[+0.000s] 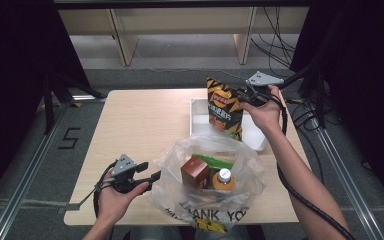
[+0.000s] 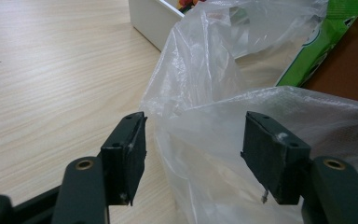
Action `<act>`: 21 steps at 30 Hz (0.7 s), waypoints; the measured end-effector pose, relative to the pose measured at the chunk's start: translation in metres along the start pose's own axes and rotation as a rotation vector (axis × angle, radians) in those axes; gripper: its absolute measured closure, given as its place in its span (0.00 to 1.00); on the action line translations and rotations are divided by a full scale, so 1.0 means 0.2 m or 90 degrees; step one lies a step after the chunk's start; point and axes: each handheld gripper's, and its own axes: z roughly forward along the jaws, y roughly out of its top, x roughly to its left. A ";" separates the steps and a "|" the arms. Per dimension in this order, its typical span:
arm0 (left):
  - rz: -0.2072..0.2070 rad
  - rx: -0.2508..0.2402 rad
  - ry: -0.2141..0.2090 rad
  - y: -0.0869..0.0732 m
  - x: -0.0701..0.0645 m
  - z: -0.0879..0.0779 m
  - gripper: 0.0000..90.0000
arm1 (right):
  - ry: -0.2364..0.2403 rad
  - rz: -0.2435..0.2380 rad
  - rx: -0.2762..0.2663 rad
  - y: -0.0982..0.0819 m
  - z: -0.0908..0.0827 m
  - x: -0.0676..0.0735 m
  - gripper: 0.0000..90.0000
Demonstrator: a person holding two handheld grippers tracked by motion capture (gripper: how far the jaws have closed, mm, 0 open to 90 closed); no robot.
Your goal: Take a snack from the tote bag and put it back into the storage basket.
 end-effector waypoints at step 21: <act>0.008 0.002 0.000 0.00 0.01 -0.01 0.44 | -0.015 -0.001 0.013 -0.02 0.06 -0.04 1.00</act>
